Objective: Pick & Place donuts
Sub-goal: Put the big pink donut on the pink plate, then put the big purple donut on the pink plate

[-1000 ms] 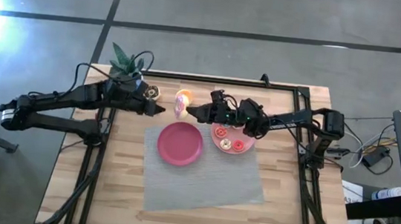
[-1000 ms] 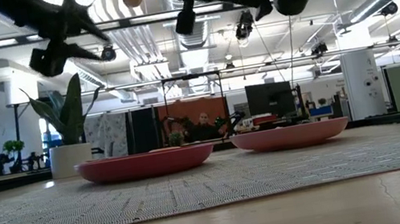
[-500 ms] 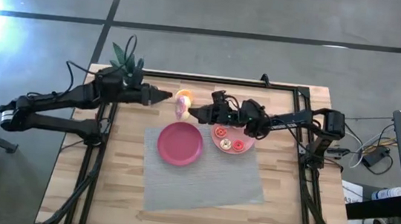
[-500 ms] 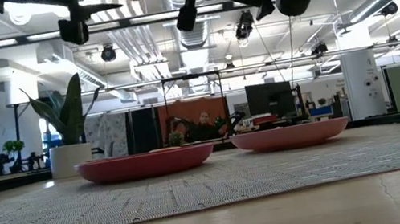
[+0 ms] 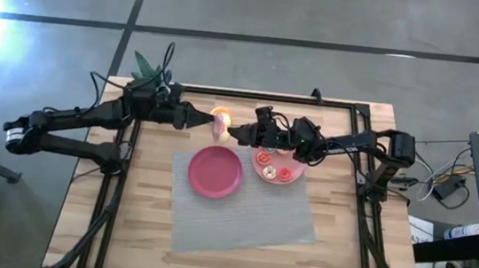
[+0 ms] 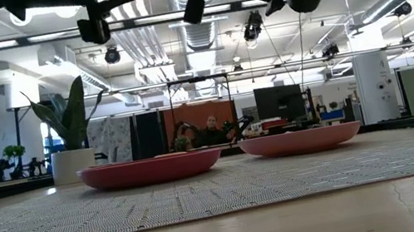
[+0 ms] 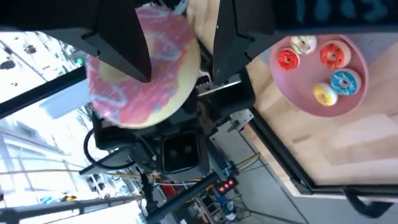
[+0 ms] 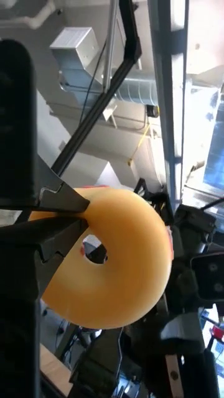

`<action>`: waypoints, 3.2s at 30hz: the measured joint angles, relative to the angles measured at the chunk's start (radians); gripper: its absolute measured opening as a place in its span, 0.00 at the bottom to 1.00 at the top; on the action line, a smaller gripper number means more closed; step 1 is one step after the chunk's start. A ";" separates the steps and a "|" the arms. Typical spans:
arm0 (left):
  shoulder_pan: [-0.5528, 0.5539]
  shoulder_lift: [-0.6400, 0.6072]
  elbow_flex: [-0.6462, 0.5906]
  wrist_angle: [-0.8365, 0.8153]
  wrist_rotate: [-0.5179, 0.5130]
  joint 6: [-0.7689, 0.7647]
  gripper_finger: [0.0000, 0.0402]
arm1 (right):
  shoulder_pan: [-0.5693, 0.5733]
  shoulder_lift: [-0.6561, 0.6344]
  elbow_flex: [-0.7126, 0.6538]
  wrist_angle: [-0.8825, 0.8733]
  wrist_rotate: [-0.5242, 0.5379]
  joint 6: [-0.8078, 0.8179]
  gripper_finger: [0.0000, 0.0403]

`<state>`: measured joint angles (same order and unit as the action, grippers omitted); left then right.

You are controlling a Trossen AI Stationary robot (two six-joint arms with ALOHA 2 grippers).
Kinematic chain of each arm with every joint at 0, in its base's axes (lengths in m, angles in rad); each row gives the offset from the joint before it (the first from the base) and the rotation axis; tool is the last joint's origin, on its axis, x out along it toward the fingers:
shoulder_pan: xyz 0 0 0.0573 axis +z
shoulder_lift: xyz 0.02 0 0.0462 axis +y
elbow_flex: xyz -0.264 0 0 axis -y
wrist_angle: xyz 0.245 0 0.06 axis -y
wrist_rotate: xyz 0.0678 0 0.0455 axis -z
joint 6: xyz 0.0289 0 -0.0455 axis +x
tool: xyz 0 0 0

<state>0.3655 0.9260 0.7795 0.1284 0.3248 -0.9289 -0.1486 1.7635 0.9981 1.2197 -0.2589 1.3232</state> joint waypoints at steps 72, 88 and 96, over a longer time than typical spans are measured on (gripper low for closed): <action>-0.028 0.511 -0.104 -0.381 0.013 0.346 0.07 | -0.052 -0.386 -0.004 -1.386 0.172 -0.292 0.53; -0.035 0.444 0.049 -0.691 -0.140 0.375 0.26 | -0.055 -0.389 -0.004 -1.388 0.161 -0.373 0.53; -0.038 0.392 0.086 -0.763 -0.196 0.417 0.26 | -0.058 -0.386 -0.004 -1.389 0.153 -0.441 0.53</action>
<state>0.3279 1.3181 0.8652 -0.6342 0.1285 -0.5117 -0.2062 1.3773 0.9939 -0.1696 -0.1062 0.8822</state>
